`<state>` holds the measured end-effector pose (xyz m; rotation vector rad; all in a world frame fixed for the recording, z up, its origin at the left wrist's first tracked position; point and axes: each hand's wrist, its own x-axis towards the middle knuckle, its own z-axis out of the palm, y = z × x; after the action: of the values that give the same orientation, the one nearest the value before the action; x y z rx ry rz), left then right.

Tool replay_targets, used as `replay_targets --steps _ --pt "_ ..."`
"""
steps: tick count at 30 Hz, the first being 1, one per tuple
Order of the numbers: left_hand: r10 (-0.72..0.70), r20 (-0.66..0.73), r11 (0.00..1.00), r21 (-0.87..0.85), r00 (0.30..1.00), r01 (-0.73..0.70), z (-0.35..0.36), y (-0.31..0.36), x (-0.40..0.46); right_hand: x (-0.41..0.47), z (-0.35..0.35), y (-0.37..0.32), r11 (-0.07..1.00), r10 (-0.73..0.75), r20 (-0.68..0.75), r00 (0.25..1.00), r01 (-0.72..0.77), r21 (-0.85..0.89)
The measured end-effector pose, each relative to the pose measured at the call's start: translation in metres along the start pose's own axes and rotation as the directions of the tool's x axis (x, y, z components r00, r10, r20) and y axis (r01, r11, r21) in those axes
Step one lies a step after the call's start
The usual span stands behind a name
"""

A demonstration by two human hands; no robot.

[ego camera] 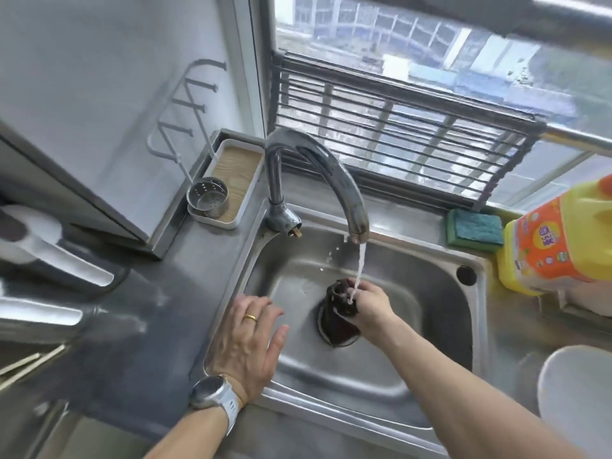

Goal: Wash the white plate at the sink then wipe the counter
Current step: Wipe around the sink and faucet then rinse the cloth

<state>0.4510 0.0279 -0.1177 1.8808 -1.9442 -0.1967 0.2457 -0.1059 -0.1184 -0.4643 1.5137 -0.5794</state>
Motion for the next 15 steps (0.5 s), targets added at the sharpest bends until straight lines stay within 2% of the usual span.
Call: replay_targets --steps 2,4,6,8,10,12,13,14,15 --pt "-0.129 0.022 0.984 -0.124 0.991 0.130 0.001 0.016 0.011 -0.009 0.014 -0.013 0.963 0.080 0.022 0.997 -0.083 0.256" --pt "-0.349 0.126 0.866 -0.336 0.929 0.371 0.004 0.036 0.032 -0.025 0.029 -0.024 0.931 0.089 0.068 0.994 -0.107 0.349" --pt "-0.563 0.274 0.606 -0.504 0.780 0.615 0.004 0.051 0.059 -0.046 0.038 -0.030 0.915 0.117 0.079 0.990 -0.139 0.378" --pt "-0.700 0.458 0.223 -0.587 0.547 0.778 -0.002 0.061 0.086 -0.069 0.036 -0.033 0.876 0.164 0.113 0.980 -0.197 0.440" --pt "-0.705 0.628 -0.140 -0.579 0.330 0.803 -0.002 0.064 0.106 -0.089 0.029 -0.038 0.864 0.177 0.184 0.967 -0.242 0.441" --pt "-0.583 0.794 -0.416 -0.474 0.173 0.776 0.003 0.065 0.117 -0.105 0.020 -0.041 0.878 0.185 0.225 0.957 -0.264 0.400" --pt "-0.471 0.873 -0.514 -0.391 0.130 0.764 0.006 0.068 0.120 -0.111 0.017 -0.043 0.897 0.195 0.215 0.957 -0.262 0.355" --pt "-0.364 0.924 -0.554 -0.318 0.119 0.770 0.008 0.071 0.123 -0.115 0.015 -0.046 0.918 0.199 0.188 0.962 -0.250 0.307" --pt "-0.290 0.949 -0.549 -0.271 0.123 0.791 0.009 0.076 0.126 -0.117 0.012 -0.047 0.936 0.187 0.154 0.970 -0.223 0.272"
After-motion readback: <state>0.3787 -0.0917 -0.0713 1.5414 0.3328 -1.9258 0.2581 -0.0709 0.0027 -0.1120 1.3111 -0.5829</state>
